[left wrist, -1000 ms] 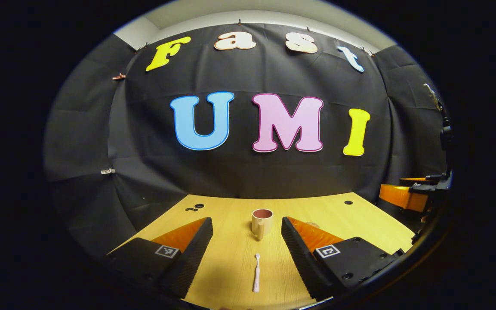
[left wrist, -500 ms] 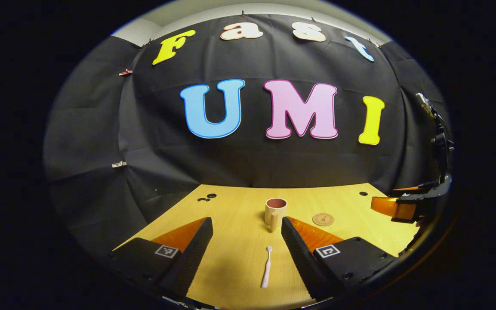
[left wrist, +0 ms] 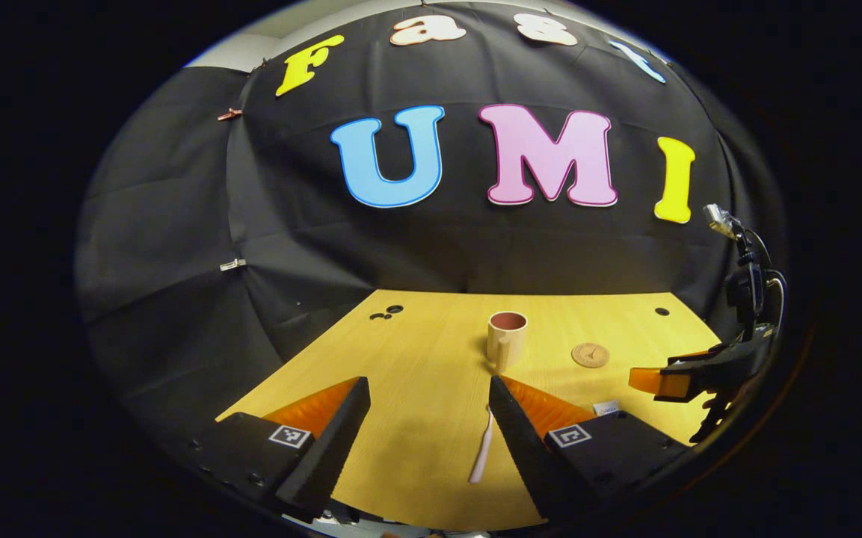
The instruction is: Put the toothbrush and toothpaste on the desktop into the cup, then pick up the cup and place it on the coaster on the desktop.
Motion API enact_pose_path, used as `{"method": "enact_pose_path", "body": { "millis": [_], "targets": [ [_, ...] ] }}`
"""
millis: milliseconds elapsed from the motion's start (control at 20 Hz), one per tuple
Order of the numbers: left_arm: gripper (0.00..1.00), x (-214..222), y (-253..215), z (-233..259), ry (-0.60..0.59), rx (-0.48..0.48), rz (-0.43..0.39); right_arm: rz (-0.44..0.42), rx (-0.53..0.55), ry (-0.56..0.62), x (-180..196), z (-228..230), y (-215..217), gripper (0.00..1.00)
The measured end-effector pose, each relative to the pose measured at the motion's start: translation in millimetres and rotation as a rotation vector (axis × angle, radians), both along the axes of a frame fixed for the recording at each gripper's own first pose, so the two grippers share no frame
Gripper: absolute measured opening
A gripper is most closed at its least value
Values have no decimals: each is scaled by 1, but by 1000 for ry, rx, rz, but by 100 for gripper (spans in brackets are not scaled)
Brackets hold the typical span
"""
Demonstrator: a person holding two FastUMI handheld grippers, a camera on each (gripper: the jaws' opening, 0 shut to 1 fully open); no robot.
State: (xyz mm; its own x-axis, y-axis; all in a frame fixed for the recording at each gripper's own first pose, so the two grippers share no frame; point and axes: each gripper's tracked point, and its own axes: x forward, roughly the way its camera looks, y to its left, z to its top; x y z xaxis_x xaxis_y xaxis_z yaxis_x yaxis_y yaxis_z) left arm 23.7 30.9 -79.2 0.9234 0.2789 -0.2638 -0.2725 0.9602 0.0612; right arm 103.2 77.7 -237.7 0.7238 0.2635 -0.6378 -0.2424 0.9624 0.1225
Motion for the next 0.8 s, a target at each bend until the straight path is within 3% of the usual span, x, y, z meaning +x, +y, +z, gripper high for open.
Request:
{"method": "enact_pose_path", "body": {
  "millis": [400,800],
  "targets": [
    [100,-6,-7,-14,63,-30,40,45,-60,198,-9,-71,2,99],
    [100,-2,-5,-21,77,-35,33,88,-155,311,-30,-105,4,99]
  ]
}}
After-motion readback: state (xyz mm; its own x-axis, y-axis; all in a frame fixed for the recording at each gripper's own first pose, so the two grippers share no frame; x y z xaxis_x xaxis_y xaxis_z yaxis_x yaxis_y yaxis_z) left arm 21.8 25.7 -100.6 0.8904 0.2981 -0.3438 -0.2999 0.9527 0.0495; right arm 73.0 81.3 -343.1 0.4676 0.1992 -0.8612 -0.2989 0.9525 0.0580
